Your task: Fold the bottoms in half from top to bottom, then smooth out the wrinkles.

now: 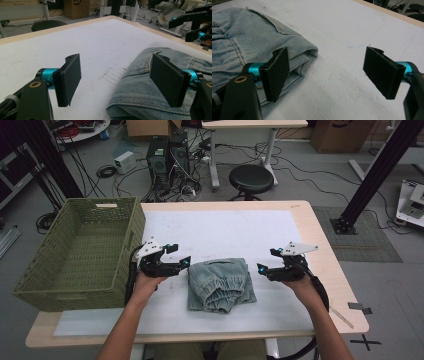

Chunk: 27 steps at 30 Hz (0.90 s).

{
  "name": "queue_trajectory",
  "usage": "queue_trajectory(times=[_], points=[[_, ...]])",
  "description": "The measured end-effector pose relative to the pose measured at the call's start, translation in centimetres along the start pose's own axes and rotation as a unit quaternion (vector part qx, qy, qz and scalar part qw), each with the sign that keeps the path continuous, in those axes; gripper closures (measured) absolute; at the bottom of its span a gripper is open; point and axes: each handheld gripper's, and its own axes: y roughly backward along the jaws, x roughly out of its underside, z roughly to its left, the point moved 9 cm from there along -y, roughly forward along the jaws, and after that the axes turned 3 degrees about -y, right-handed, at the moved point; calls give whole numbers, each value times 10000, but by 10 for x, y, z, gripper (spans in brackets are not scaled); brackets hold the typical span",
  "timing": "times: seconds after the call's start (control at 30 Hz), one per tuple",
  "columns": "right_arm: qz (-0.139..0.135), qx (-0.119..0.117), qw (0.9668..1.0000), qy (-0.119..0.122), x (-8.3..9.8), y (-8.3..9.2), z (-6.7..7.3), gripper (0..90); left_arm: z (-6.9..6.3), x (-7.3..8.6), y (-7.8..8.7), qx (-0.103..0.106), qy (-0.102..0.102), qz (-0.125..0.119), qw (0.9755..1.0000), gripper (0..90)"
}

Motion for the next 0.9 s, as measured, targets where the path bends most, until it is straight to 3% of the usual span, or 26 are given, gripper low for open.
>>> queue_trajectory(times=[0.43,0.5,0.53,0.7,0.9], points=[[-12,15,10000,2,-2,1,2,219,2,2,3,-52,43,11,10000,254],[-2,18,10000,-4,-2,0,2,219,5,5,2,-227,-43,114,9997,254],[3,27,10000,11,-1,0,1,219,7,7,2,-256,9,149,9996,254],[-4,19,10000,-29,1,-2,1,219,8,16,0,-254,52,338,9991,266],[29,-3,10000,-6,7,-1,5,220,7,31,2,-273,155,583,9978,378]])
